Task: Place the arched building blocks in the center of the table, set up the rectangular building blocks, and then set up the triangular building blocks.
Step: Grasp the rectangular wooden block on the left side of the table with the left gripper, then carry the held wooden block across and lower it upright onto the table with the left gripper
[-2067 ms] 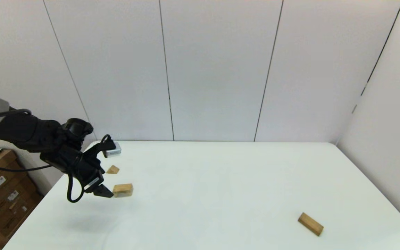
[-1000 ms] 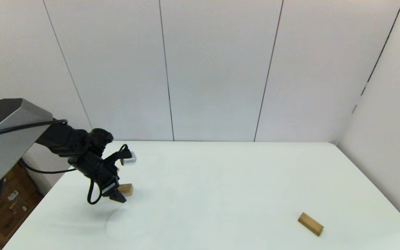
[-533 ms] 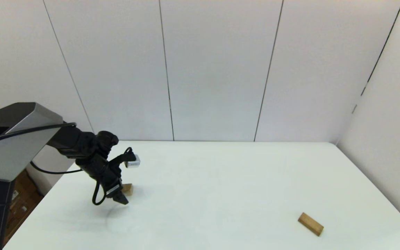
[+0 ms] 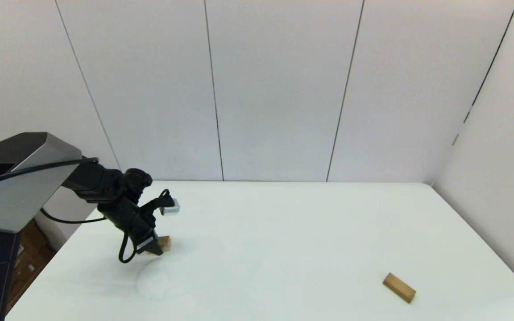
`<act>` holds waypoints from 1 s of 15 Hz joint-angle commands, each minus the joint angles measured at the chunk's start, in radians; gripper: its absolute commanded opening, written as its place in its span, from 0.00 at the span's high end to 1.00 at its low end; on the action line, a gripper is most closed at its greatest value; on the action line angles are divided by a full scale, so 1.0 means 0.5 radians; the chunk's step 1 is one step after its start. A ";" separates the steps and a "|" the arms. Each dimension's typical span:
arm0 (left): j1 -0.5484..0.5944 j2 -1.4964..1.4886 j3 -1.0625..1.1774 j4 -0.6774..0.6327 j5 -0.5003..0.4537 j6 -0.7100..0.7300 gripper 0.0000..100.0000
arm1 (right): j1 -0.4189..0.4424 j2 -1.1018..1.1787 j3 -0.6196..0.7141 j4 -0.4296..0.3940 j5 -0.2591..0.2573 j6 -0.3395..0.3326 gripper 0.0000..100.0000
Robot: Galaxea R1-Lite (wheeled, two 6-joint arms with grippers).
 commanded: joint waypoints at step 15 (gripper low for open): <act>-0.852 -0.013 -0.513 0.377 -0.083 -0.058 1.00 | 0.000 -0.002 0.000 0.003 0.000 -0.002 0.00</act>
